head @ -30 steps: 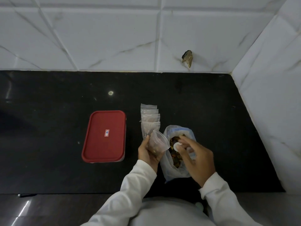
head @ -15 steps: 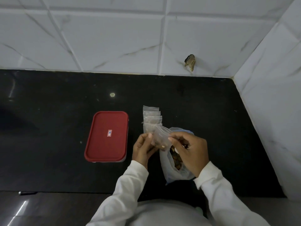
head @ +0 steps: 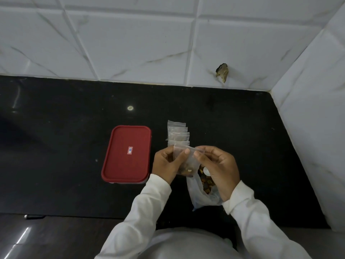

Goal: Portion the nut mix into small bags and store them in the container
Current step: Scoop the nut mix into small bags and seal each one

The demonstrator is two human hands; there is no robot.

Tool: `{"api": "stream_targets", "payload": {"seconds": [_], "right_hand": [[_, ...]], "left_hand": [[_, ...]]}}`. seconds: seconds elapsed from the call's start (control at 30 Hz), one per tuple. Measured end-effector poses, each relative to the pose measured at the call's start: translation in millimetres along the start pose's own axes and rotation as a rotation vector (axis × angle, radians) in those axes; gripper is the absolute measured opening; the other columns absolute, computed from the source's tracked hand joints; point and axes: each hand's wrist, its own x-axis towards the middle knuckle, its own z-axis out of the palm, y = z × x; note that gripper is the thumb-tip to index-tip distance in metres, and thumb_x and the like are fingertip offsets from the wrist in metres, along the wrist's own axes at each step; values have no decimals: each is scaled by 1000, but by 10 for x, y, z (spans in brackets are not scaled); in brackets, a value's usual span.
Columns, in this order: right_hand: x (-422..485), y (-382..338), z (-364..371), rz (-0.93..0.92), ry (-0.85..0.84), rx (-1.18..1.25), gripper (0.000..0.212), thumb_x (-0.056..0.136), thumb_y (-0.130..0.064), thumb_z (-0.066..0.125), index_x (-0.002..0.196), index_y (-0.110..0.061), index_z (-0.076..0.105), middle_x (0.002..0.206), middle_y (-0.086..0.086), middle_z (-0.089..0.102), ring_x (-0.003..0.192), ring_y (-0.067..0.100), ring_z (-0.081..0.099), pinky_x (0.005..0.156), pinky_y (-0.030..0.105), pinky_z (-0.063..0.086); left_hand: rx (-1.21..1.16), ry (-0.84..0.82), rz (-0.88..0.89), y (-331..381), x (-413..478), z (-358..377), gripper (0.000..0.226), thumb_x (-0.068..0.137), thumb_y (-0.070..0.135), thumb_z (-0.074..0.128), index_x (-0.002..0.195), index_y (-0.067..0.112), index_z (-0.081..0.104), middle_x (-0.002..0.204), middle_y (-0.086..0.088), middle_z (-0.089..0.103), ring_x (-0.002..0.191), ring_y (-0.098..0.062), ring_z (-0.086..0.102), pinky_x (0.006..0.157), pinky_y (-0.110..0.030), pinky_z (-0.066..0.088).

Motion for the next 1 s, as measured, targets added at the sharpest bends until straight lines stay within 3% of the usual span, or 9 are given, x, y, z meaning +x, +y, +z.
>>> {"api": "stream_targets", "payload": {"seconds": [0.13, 0.23, 0.43, 0.53, 0.7, 0.87, 1.0], "right_hand": [[32, 92, 41, 76, 54, 2, 14, 82, -30, 73, 93, -23, 75, 98, -6, 73, 96, 13, 69, 88, 41, 56], [49, 145, 81, 79, 65, -63, 20, 84, -34, 70, 96, -20, 74, 96, -6, 73, 95, 12, 69, 88, 40, 57], [41, 161, 149, 44, 55, -149, 21, 90, -30, 63, 96, -11, 71, 91, 2, 71, 88, 15, 69, 76, 26, 58], [29, 176, 164, 12, 73, -220, 20, 91, -30, 62, 93, -12, 70, 89, -1, 71, 84, 11, 68, 69, 20, 56], [8, 186, 199, 67, 79, -187, 11, 91, -32, 61, 89, -24, 67, 85, -8, 70, 81, 6, 67, 65, 12, 51], [20, 200, 181, 116, 85, -112, 31, 87, -40, 66, 102, -13, 68, 100, 5, 70, 94, 20, 68, 88, 45, 55], [-2, 149, 179, 116, 129, -36, 18, 89, -29, 65, 100, -15, 69, 97, 1, 72, 87, 10, 69, 82, 32, 58]], "left_hand": [[11, 41, -37, -33, 13, 22, 9, 88, 22, 66, 94, 17, 71, 96, -8, 74, 95, -24, 70, 82, -46, 60], [9, 50, -50, -39, 9, 50, 7, 89, 21, 66, 95, 19, 70, 98, -7, 73, 97, -23, 70, 83, -48, 59], [52, 63, -88, -4, -20, 70, 4, 90, 19, 66, 92, 21, 69, 94, 0, 73, 86, -10, 70, 60, -18, 55], [80, 89, -116, -17, -14, 65, 4, 90, 20, 67, 91, 20, 70, 95, -1, 73, 90, -14, 70, 59, -16, 53], [76, 81, -123, -9, -29, 80, 6, 91, 18, 65, 87, 20, 69, 84, 4, 72, 76, -6, 70, 56, -14, 52], [-27, 101, -150, -13, 4, 60, 6, 91, 15, 66, 91, 12, 71, 90, -7, 75, 85, -18, 72, 61, -22, 56], [-43, 133, -161, -24, 7, 51, 5, 91, 14, 66, 91, 14, 71, 85, -1, 76, 82, -13, 73, 64, -24, 58]]}}
